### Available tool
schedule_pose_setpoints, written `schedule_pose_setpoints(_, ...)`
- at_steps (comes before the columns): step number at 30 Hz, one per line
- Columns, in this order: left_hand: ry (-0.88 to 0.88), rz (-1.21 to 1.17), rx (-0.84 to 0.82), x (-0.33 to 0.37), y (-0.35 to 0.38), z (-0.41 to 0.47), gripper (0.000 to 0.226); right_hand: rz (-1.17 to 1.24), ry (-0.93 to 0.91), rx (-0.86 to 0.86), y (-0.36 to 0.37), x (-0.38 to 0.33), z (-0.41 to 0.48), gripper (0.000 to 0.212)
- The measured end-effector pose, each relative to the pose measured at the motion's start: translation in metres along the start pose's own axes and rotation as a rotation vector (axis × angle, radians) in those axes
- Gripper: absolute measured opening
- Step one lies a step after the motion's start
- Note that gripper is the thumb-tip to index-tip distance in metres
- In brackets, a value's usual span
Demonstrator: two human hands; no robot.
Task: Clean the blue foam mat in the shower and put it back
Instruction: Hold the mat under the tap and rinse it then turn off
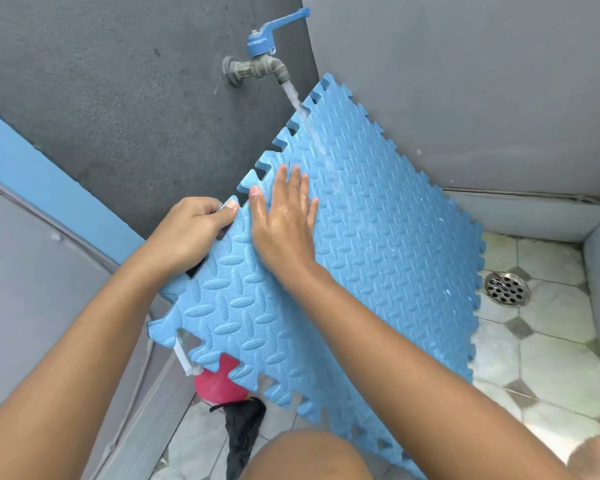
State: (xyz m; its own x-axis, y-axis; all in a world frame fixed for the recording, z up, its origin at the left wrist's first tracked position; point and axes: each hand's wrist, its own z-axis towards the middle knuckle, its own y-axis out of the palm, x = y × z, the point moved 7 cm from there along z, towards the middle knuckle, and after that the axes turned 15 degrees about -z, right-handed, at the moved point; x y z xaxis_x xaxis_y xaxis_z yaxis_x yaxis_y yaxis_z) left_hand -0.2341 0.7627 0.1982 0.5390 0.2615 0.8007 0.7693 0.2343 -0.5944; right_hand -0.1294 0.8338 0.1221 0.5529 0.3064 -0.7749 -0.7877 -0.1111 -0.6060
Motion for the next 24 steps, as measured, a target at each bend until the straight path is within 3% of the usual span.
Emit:
schedule_pose_setpoints(3,-0.001,0.015,0.008,0.0,0.0,0.001,0.065,-0.048,-0.173,0.035,0.008,-0.008,-0.066,0.07)
schedule_pose_setpoints(6,-0.02,0.046,0.019,-0.002,-0.002,0.003,0.07,-0.112,-0.228,0.006,0.022,0.037,-0.109,0.073)
schedule_pose_setpoints(8,-0.038,0.058,0.008,-0.003,-0.002,0.002,0.071,-0.14,-0.097,0.01,0.027,0.105,-0.116,0.075)
schedule_pose_setpoints(11,-0.072,0.116,0.005,-0.007,0.0,0.006,0.059,-0.174,0.269,0.002,0.021,0.226,-0.119,0.083)
schedule_pose_setpoints(14,-0.048,0.215,0.056,-0.003,0.003,0.011,0.044,-0.158,0.508,-0.029,0.009,0.288,-0.123,0.091)
schedule_pose_setpoints(17,-0.022,0.291,0.082,0.002,0.01,0.015,0.056,-0.12,0.458,-0.01,0.007,0.267,-0.112,0.074)
schedule_pose_setpoints(21,0.016,0.333,0.147,0.006,0.016,0.016,0.031,-0.032,0.216,-0.006,0.01,0.193,-0.069,0.068)
schedule_pose_setpoints(24,0.073,0.354,0.194,0.01,0.018,0.01,0.03,0.047,0.113,-0.01,0.004,0.135,-0.021,0.066)
